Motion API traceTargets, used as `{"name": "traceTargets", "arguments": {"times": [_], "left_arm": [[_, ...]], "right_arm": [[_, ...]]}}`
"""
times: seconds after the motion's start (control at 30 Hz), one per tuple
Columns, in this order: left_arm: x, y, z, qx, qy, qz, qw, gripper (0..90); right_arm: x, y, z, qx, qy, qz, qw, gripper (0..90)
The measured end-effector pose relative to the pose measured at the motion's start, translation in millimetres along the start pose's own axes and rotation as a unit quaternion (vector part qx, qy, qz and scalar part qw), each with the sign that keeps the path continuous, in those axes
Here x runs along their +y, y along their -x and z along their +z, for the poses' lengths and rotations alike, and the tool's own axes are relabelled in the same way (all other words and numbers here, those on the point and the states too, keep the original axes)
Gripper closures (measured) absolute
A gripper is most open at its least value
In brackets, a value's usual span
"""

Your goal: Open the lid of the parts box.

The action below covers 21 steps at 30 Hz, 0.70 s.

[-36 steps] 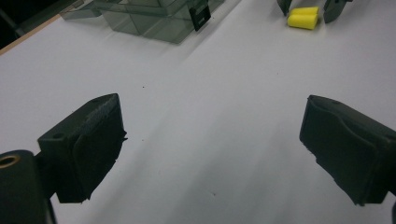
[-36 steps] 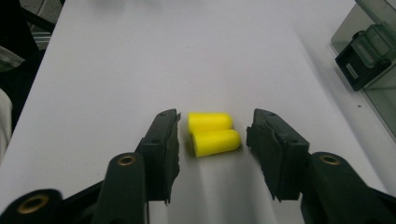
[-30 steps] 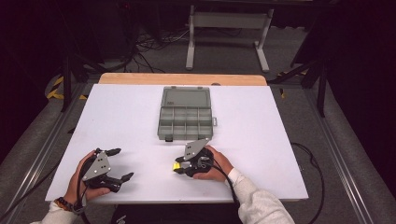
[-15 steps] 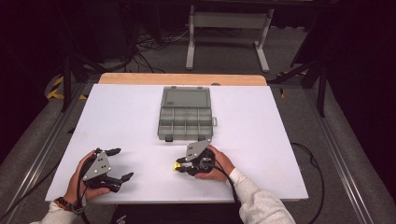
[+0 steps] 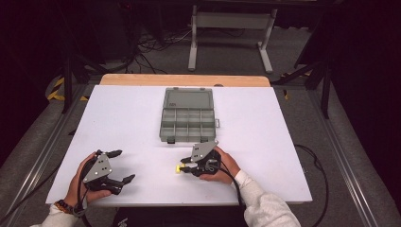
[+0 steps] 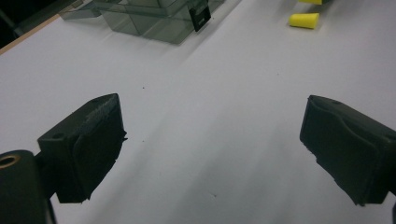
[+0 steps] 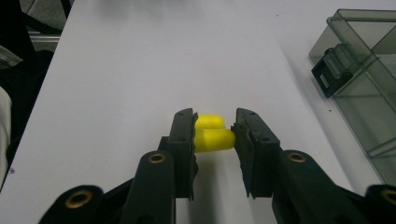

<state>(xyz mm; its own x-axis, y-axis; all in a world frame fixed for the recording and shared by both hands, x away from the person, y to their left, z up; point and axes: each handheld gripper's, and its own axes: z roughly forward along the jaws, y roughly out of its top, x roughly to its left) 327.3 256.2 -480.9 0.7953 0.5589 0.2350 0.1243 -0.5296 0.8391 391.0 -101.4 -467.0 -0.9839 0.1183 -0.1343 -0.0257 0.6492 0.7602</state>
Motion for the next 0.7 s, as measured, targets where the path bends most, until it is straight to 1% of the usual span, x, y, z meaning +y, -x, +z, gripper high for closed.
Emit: {"name": "traceTargets", "arguments": {"times": [0.5,0.7], "left_arm": [[0.1,0.0,-0.1,0.000,-0.001,0.001,1.0000,7.5],[0.2,0.2,0.1,-0.001,-0.001,0.002,1.0000,7.5]], "right_arm": [[1.8,0.3,-10.9,-0.025,0.021,0.005,0.9994,70.1],[2.1,2.3,-16.6,-0.043,0.034,0.012,0.9984,70.3]]}}
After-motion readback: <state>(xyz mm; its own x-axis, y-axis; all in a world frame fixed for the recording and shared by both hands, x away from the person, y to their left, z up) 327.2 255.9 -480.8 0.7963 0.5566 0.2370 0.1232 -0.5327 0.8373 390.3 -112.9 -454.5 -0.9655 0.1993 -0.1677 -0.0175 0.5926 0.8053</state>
